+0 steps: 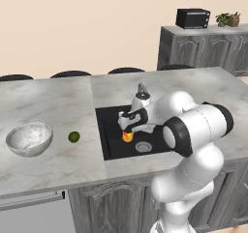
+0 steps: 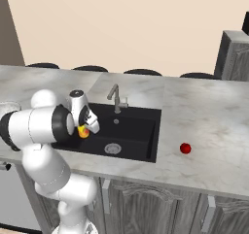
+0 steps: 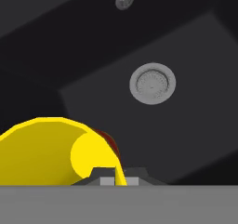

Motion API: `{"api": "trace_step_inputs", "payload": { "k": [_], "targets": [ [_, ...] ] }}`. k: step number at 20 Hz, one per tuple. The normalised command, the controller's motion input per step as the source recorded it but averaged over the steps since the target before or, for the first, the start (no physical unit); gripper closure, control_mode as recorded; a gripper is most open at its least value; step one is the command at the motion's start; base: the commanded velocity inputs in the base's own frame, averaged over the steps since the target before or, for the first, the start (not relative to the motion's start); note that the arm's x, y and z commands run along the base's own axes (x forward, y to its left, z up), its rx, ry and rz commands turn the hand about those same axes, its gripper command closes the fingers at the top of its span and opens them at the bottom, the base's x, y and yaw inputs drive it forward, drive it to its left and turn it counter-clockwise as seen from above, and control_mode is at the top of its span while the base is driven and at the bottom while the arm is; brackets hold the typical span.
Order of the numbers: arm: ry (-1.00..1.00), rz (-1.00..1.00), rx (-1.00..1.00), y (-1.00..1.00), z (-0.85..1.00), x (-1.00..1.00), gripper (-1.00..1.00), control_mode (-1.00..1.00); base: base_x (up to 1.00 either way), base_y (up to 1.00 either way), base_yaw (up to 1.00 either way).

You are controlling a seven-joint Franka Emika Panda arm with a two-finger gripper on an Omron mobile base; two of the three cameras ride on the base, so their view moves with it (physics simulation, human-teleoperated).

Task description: Remove the lime and apple from the sink. Then move the bowl and cup from the counter to the sink for washing.

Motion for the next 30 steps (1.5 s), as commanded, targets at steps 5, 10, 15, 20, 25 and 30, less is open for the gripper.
{"api": "trace_step_inputs", "payload": {
  "k": [5, 10, 15, 20, 25, 30],
  "targets": [
    [0.0, 0.0, 0.01, -0.07, -0.15, 0.04, 1.0, -1.0, 0.0, 0.0, 0.0],
    [0.0, 0.0, 0.0, -0.08, -0.15, 0.04, 1.0, -1.0, 0.0, 0.0, 0.0],
    [0.0, 0.0, 0.0, -0.09, -0.14, 0.08, 1.0, -1.0, 0.0, 0.0, 0.0],
    [0.0, 0.0, 0.0, -0.07, -0.14, 0.09, 1.0, -1.0, 0.0, 0.0, 0.0],
    [0.0, 0.01, 0.01, -0.02, -0.17, 0.1, 1.0, -1.0, 0.0, 0.0, 0.0],
    [0.0, 0.0, 0.0, -0.03, -0.16, 0.09, 1.0, -1.0, 0.0, 0.0, 0.0]
  ]
}}
